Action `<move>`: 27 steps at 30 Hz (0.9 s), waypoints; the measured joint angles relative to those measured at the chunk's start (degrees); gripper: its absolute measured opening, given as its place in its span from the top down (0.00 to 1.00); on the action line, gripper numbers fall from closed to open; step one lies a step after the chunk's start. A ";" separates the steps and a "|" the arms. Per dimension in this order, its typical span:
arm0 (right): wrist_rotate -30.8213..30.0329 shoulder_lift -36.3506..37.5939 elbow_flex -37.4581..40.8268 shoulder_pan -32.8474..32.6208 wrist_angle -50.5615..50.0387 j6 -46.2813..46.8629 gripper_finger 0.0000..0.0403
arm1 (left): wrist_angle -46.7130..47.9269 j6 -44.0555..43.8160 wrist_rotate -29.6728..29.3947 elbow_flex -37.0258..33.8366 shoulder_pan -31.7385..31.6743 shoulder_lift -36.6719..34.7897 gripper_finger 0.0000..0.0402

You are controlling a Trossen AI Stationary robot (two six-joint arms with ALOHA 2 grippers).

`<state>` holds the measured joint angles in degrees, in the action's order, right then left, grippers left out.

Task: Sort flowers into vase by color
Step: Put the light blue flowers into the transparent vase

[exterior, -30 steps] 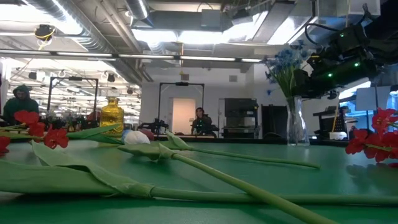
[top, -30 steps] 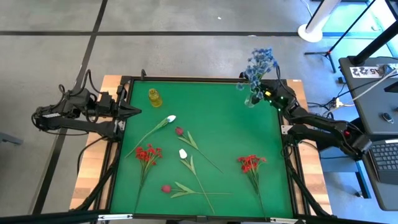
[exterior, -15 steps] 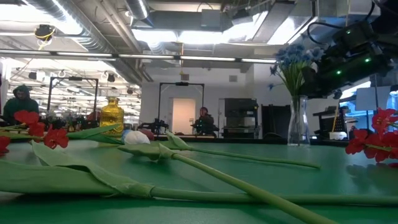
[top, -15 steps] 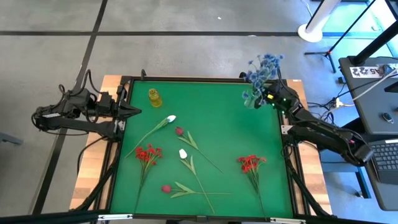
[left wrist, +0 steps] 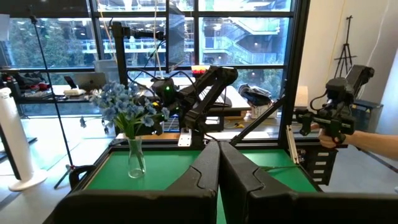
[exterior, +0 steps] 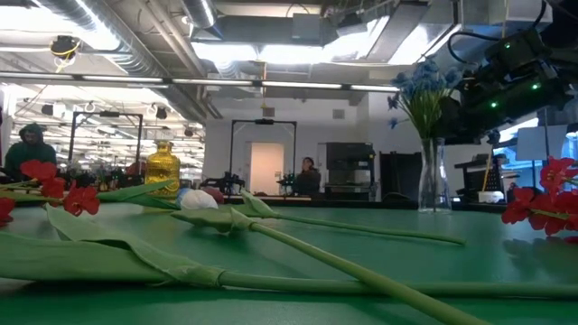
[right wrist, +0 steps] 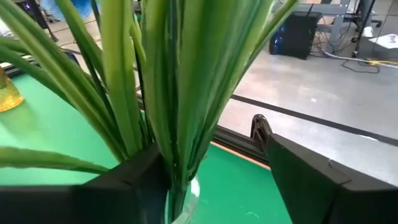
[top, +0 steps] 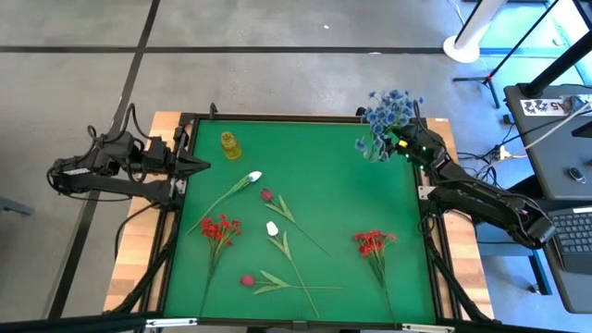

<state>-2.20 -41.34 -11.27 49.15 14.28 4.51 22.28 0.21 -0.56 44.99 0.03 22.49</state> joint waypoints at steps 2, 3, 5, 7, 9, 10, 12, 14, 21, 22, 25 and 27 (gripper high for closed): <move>-0.02 0.00 -0.25 0.00 -0.29 -0.50 0.34 | 0.00 0.00 0.01 -0.01 -0.01 -0.01 1.00; -0.15 0.00 -0.65 0.00 -0.86 -0.85 0.33 | 0.02 0.00 0.00 0.00 0.01 0.01 1.00; -0.19 -0.03 -1.95 0.00 -2.78 -1.91 0.32 | 0.00 0.00 0.00 -0.01 -0.01 -0.01 1.00; -0.18 -0.07 -3.84 0.00 -5.76 -2.76 0.32 | 0.00 0.00 0.00 0.01 0.01 -0.01 1.00; -0.72 -0.12 -6.32 0.00 -9.79 -3.85 0.32 | 0.00 0.00 0.00 -0.01 -0.01 0.01 1.00; -1.09 -0.13 -7.47 0.00 -11.85 -4.45 0.32 | 0.00 0.00 0.00 0.01 -0.01 0.01 1.00; -1.77 -0.13 -9.85 0.00 -15.86 -5.10 0.32 | 0.01 0.00 0.00 0.01 0.01 0.00 1.00; -2.36 -0.09 -11.85 0.00 -19.05 -5.25 0.32 | 0.00 0.00 0.00 0.01 -0.01 0.01 1.00; -2.72 -0.04 -16.30 0.00 -26.84 -5.46 0.32 | 0.01 0.00 0.00 0.00 0.00 -0.01 1.00; -2.60 -0.04 -16.73 0.00 -27.57 -5.19 0.32 | 0.00 0.00 0.00 0.00 -0.01 -0.01 1.00; -1.81 -0.04 -17.57 0.00 -29.01 -5.09 0.32 | 0.01 0.00 0.00 0.01 -0.01 0.00 1.00; -1.70 -0.04 -17.66 0.00 -30.16 -5.03 0.32 | 0.00 0.00 0.00 0.01 0.01 0.00 1.00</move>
<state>-3.90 -41.39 -28.93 49.15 -15.88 -0.52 22.28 0.21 -0.56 44.99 0.03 22.48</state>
